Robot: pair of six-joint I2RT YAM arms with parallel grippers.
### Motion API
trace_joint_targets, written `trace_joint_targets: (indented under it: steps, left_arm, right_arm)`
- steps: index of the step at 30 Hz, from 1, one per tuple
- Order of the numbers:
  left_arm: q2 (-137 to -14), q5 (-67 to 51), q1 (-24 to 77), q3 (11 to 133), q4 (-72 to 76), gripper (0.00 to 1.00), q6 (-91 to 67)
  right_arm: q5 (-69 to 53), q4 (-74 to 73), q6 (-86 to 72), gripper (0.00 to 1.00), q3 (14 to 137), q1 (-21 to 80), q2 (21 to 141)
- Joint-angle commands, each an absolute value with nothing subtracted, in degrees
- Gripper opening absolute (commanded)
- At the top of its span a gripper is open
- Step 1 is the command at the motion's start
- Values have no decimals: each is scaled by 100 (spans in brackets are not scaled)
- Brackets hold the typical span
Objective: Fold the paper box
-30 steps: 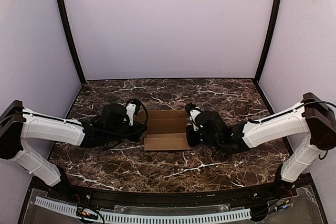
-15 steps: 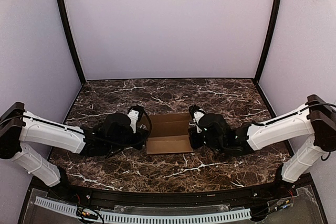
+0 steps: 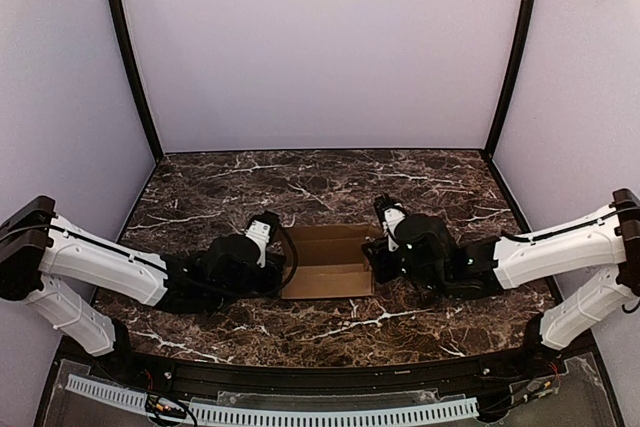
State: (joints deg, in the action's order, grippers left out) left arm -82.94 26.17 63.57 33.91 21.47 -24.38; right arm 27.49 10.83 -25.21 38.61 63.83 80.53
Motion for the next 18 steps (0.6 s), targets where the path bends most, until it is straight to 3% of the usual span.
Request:
trace_joint_targets:
  steps: [1,11,18]
  left_arm:
    - [-8497,2966,6506,3213,1923,0,-2310]
    - [-9051,2960,6548,2709,4172,0,-1494]
    - [-9741,2829,6629,2496,5612,0,-1050]
  right_arm:
    - [2791,757,-2579,32,3742,6446,7531]
    - [2830,207,-2160,42,3436,6448,6393]
    - [2872,140,-1730,45,3585,6444,6041]
